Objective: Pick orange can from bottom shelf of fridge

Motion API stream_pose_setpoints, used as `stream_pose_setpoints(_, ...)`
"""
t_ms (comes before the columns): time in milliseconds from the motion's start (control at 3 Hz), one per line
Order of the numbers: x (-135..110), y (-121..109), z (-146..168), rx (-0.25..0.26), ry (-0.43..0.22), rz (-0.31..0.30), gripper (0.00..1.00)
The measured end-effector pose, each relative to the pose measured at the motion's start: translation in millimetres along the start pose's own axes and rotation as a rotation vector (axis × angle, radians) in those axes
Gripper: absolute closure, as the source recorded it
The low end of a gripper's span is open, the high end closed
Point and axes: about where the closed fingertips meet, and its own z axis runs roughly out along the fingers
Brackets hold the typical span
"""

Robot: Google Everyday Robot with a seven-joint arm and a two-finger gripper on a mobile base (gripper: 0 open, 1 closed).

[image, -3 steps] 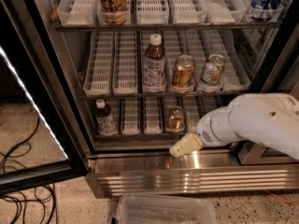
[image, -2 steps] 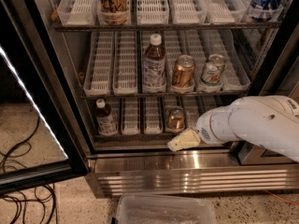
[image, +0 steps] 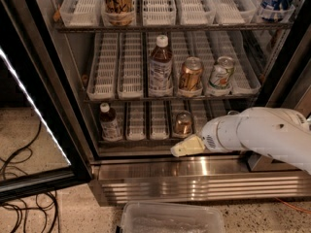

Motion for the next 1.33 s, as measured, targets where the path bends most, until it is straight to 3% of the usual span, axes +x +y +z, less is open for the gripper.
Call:
stream_pose_setpoints(333,23.1,15.5,32.5,-0.017,-0.041,0.069,0.0)
stream_pose_setpoints(667,58.6,21.9,47.1,0.035,-0.047,0.081,0.0)
stream_pose_setpoints(1000,70.4,1.9,49.5,0.092,-0.102,0.169,0.0)
stream_pose_setpoints(1333,62.4,-17.9,43.3,0.13,-0.161,0.193,0.0)
